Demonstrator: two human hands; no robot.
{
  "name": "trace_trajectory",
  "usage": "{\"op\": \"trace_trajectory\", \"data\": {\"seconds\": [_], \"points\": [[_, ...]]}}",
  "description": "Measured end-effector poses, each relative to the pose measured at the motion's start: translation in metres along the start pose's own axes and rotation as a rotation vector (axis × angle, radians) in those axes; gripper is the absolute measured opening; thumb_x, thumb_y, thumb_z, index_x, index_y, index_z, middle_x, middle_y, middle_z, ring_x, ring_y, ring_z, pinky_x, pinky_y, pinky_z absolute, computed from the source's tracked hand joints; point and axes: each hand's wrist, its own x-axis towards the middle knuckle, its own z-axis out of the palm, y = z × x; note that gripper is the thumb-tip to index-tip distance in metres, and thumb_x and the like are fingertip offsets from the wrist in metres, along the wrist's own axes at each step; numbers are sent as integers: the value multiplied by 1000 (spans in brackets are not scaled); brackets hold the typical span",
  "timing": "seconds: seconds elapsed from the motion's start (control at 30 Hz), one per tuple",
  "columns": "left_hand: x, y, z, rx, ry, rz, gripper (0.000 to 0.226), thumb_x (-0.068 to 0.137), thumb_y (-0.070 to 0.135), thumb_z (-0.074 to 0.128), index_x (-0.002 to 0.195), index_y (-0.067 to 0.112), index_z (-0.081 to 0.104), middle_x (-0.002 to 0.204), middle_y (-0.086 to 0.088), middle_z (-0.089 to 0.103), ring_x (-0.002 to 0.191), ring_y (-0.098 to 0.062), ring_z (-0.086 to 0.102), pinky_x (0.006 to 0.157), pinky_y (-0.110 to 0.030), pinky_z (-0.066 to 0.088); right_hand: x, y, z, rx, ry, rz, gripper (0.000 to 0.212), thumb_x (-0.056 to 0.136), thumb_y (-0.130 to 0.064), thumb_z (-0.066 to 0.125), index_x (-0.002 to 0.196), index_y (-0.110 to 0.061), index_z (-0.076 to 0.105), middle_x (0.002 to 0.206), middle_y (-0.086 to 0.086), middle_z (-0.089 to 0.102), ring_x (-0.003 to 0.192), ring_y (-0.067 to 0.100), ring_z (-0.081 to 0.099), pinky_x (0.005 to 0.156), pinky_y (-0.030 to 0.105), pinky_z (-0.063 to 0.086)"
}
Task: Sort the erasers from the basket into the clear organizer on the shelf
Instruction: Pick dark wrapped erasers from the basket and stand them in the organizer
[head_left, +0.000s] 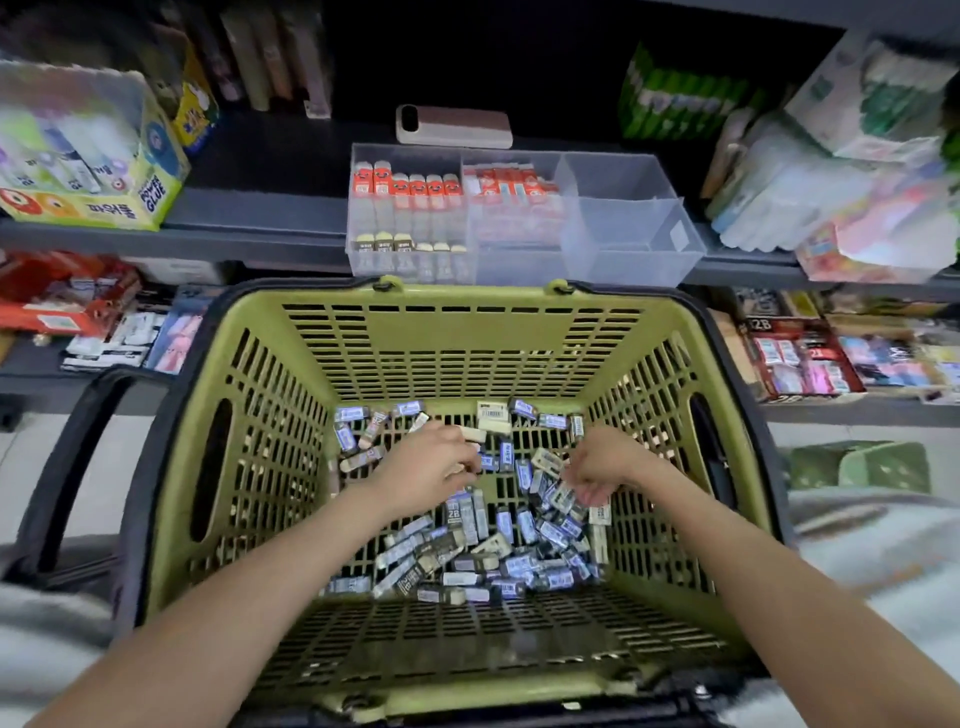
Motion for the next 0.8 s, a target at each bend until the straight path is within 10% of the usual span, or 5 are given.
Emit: {"op": "trace_trajectory", "data": {"seconds": [0.33,0.5,0.8], "points": [[14,-21,27,339,-474,173,60,84,45,63,139,44,41,154,-4,20,141,-25,10,114,-46,11,7,-29,55,-15,21,-266,28,85,-20,67,111,-8,63,84,11,69,54,12,55,51,21,47],[11,-33,22,327,-419,164,63,79,51,65,137,44,42,139,-3,35,132,-21,22,108,-40,20,14,-54,80,-122,119,-384,43,78,-36,72,114,-15,58,102,3,66,93,21,62,78,31,51],[-11,-49,29,231,-293,157,42,80,40,69,121,42,61,145,2,33,136,-21,18,112,-39,9,31,-66,95,-333,112,-447,42,82,-51,63,115,-27,54,114,2,57,103,22,57,71,27,43]]}}
